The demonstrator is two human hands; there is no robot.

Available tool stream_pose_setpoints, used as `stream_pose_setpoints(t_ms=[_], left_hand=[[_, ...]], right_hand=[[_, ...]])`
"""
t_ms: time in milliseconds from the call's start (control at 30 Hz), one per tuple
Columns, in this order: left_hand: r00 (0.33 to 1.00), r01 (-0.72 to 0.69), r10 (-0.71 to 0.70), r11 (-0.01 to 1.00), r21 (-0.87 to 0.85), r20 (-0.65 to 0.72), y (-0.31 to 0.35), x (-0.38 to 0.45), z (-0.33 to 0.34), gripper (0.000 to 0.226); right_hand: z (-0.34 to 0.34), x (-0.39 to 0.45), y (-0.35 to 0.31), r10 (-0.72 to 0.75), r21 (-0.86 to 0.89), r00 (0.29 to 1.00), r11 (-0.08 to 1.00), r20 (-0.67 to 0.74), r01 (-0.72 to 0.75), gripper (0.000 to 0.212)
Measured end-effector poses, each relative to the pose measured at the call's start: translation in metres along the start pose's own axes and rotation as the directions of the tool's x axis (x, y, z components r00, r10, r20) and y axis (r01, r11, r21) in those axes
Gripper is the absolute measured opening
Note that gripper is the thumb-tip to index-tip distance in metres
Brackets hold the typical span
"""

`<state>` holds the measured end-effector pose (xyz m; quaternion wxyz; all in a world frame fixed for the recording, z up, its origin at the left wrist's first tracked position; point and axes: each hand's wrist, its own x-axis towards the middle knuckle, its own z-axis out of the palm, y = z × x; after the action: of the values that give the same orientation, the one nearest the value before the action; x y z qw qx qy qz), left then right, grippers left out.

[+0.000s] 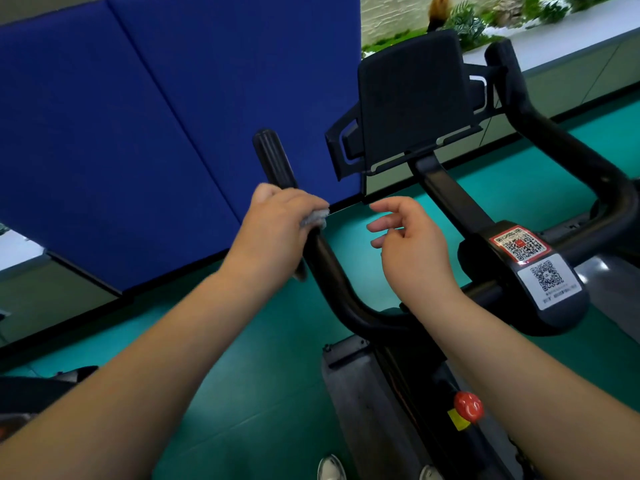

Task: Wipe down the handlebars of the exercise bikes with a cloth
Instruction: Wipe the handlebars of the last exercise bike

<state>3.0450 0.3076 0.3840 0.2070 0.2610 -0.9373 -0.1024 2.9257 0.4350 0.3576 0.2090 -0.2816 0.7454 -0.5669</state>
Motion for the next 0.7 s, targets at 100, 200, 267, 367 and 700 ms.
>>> stream_pose_setpoints(t_ms=[100, 200, 267, 367, 700], left_hand=[[1.000, -0.024, 0.023, 0.998, -0.059, -0.018, 0.015, -0.024, 0.006, 0.020], [0.998, -0.068, 0.067, 0.993, -0.093, -0.023, 0.027, -0.044, 0.011, 0.022], [0.997, -0.080, 0.075, 0.984, -0.160, -0.036, 0.037, -0.056, 0.011, 0.022], [0.988, -0.152, 0.143, 0.959, -0.241, -0.052, 0.049, -0.070, 0.008, 0.019], [0.970, 0.187, -0.228, 0.923, -0.336, -0.087, -0.005, -0.089, -0.015, 0.019]], right_hand=[[0.000, 0.000, 0.000, -0.004, -0.012, 1.000, 1.000, -0.006, 0.004, 0.048], [0.000, 0.000, 0.000, -0.004, -0.028, 1.000, 1.000, -0.006, 0.004, 0.048], [0.000, 0.000, 0.000, -0.008, -0.036, 1.000, 0.999, -0.007, 0.008, 0.047], [-0.001, 0.000, 0.000, -0.023, -0.049, 0.999, 0.999, -0.027, 0.022, 0.045], [0.010, -0.031, -0.010, -0.304, -0.243, 0.952, 0.925, -0.018, 0.291, 0.030]])
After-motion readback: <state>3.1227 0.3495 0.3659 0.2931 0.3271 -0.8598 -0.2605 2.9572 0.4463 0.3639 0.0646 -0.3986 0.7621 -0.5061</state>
